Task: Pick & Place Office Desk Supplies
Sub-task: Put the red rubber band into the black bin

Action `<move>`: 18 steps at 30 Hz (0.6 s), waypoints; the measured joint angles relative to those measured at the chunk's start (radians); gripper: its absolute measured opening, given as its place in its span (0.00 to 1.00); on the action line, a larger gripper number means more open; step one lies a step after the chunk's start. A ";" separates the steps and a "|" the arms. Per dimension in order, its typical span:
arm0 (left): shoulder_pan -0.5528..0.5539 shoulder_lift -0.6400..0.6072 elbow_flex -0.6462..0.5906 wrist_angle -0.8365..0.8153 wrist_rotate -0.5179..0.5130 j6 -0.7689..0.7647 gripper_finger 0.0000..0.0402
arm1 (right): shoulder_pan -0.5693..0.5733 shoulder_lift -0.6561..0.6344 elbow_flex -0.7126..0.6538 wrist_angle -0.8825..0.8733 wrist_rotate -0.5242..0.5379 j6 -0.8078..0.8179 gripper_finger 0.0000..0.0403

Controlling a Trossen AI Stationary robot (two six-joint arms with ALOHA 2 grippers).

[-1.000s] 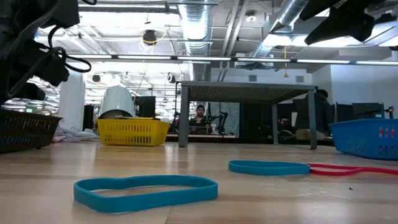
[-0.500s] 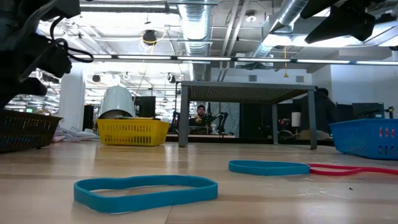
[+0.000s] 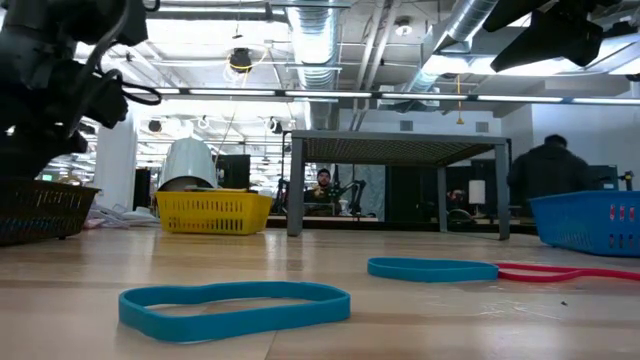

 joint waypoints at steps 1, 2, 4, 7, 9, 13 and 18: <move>0.011 0.000 0.000 0.002 0.000 0.018 0.61 | 0.000 0.000 0.000 0.000 0.000 0.000 0.63; 0.022 0.000 0.000 0.004 0.000 0.031 0.61 | 0.000 0.000 0.000 0.000 0.000 0.000 0.63; 0.042 -0.008 0.000 0.003 0.003 0.036 0.60 | 0.000 0.000 0.000 0.000 0.000 0.000 0.63; 0.070 -0.027 0.000 0.004 0.045 0.037 0.58 | 0.000 0.000 0.000 0.000 0.000 0.000 0.63; 0.088 -0.053 0.000 0.004 0.074 0.029 0.56 | 0.000 0.000 0.000 0.000 0.000 0.000 0.63; 0.109 -0.123 0.011 0.003 0.117 0.023 0.53 | 0.000 0.000 0.000 0.000 0.000 -0.007 0.63; 0.106 -0.227 0.064 0.074 0.137 0.003 0.50 | -0.015 0.000 0.000 -0.001 -0.008 -0.020 0.63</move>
